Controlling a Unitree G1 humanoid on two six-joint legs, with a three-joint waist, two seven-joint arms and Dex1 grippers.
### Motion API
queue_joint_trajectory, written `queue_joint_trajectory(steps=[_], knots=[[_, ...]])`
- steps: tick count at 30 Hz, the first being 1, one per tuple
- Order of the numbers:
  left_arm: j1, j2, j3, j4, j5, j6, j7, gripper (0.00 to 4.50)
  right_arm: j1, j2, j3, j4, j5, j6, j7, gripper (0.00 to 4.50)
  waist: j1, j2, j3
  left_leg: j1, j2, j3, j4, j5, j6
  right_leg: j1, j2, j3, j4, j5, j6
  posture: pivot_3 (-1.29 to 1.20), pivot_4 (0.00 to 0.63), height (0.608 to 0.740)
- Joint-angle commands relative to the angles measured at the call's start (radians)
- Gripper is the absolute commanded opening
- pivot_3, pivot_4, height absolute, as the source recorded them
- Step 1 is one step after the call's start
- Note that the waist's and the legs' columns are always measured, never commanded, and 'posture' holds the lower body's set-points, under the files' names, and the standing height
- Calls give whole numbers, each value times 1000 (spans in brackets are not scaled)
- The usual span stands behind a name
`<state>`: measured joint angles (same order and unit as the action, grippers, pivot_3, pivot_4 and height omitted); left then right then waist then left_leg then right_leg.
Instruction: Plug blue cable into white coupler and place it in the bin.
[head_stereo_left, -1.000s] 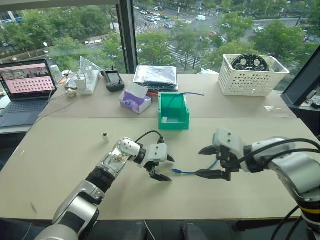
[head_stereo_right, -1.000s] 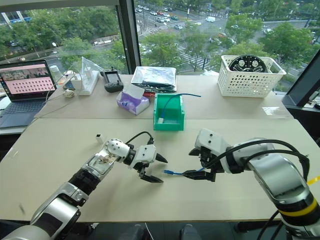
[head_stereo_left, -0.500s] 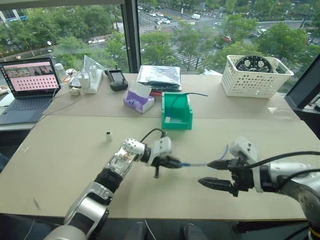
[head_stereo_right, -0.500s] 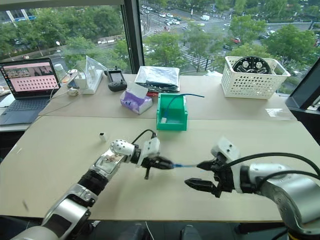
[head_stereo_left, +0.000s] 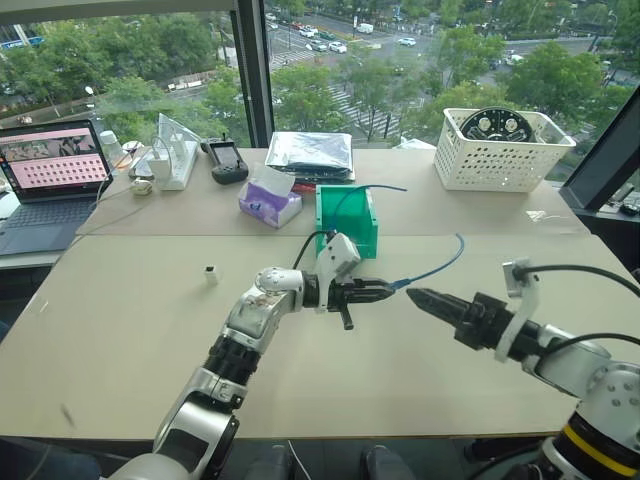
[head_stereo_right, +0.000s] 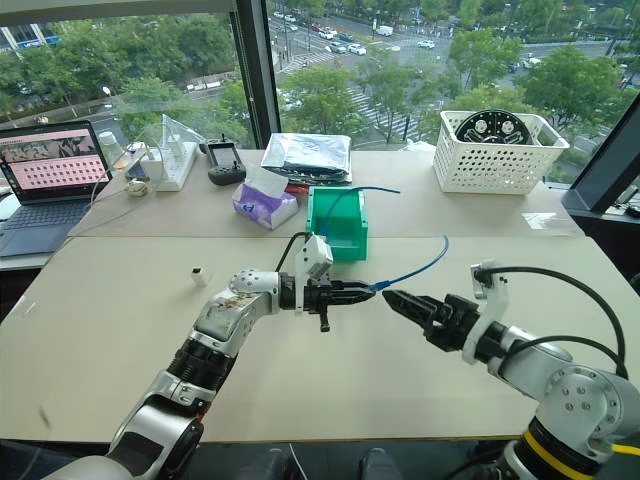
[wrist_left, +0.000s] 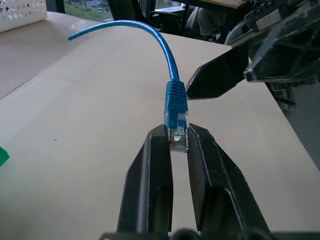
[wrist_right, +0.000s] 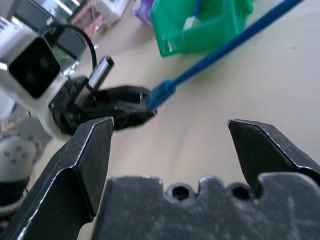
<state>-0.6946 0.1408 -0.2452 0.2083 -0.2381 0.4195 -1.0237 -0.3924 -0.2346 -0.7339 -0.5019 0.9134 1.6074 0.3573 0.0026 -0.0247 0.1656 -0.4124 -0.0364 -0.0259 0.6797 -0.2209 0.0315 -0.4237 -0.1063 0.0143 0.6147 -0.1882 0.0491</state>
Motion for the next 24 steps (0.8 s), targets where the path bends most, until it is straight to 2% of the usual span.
queue_joint_trajectory(steps=[1, 11, 14, 24], knots=[[3, -12, -15, -58, -19, 10, 9, 44, -51, 21, -23, 36, 92, 7, -104, 4252, 0, 0, 0, 0, 0, 0, 0, 0, 0, 0, 0, 0, 0, 0, 0, 0, 150, 728], [13, -17, -23, -95, -24, 37, 33, 44, -94, 55, -14, 90, 213, 7, -285, 4252, -8, 0, 0, 0, 0, 0, 0, 0, 0, 0, 0, 0, 0, 0, 0, 0, 150, 728], [27, -10, -31, -103, -23, 37, 31, 44, -95, 61, -18, 94, 239, 7, -325, 3635, -14, 1, 0, 0, 0, 0, 0, 0, 0, 0, 0, 0, 0, 0, 0, 0, 150, 728], [25, -1, -38, -92, -20, 22, 34, 44, -73, 55, -25, 102, 389, -19, -440, 221, -14, 1, 0, 0, 0, 0, -1, 0, 0, 0, 0, 0, -1, 0, 0, 0, 150, 728]])
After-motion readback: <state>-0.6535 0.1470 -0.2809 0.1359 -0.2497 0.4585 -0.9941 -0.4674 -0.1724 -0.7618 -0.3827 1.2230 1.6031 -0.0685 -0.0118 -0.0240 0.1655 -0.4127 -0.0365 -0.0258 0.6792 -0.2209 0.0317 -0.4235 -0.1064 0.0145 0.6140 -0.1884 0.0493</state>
